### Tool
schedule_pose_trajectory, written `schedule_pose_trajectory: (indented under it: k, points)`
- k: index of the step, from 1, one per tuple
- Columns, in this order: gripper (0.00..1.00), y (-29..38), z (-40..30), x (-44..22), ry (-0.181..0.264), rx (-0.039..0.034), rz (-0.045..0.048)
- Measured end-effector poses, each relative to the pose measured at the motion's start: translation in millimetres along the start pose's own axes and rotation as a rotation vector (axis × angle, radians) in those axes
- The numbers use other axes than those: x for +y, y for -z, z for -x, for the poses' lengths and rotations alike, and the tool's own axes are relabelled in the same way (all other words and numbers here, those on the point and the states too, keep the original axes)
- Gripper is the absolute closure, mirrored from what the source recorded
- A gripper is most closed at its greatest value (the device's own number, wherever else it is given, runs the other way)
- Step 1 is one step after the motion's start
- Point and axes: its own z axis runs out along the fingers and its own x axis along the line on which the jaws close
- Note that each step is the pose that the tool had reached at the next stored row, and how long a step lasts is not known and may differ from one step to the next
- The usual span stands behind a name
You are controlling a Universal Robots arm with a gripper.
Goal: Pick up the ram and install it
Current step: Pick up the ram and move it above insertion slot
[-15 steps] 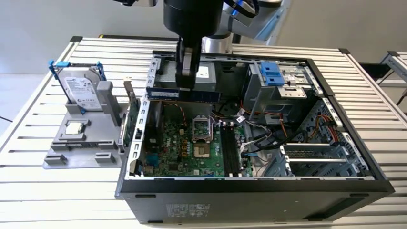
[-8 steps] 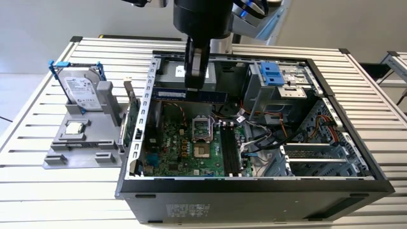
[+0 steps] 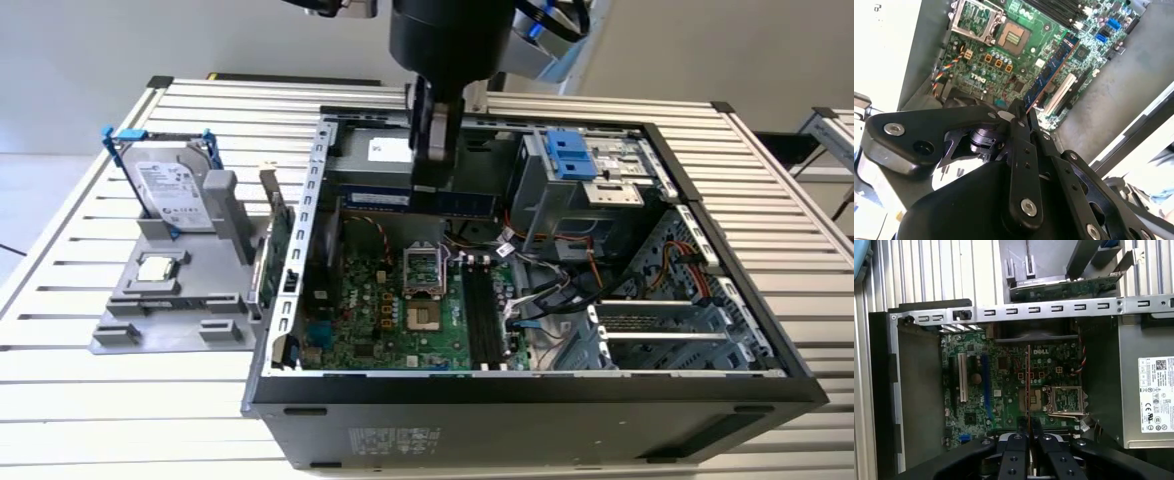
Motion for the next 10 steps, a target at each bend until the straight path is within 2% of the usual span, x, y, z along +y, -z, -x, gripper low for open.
schedule_pose_trajectory:
  k: [10]
  points:
    - [1.00,0.1,1.5,-16.3,0.000,0.0020,-0.0002]
